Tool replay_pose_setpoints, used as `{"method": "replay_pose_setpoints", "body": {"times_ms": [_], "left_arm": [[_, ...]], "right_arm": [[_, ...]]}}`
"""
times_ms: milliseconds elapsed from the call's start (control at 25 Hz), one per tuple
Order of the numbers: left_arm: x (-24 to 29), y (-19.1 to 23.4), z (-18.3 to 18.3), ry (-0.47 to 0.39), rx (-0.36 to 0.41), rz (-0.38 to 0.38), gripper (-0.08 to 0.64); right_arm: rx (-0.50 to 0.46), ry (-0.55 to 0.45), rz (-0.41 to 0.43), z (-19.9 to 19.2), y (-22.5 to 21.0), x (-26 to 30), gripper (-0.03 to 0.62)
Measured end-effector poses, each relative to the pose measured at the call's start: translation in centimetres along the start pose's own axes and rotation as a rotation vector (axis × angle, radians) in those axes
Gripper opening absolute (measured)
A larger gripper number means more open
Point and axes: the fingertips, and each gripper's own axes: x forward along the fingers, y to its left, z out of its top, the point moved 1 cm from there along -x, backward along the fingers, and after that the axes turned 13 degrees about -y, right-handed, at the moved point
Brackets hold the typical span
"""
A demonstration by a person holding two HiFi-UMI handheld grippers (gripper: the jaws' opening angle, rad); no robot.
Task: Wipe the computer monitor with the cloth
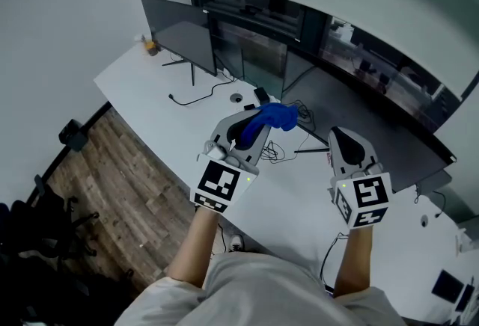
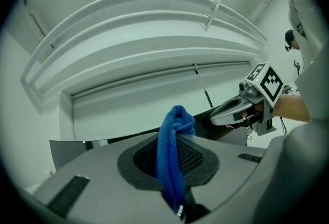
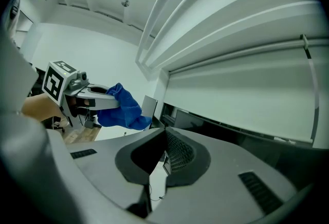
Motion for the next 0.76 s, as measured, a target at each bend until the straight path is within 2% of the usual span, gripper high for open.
{"method": "replay_pose_setpoints", "body": {"times_ms": [760], "left_arm": [[-0.5, -1.5, -0.2, 0.001, -0.031, -0.021, 0.055]], "right_arm": [[-0.005, -0.004, -0.013, 0.0, 0.5, -0.7, 0.011]]}}
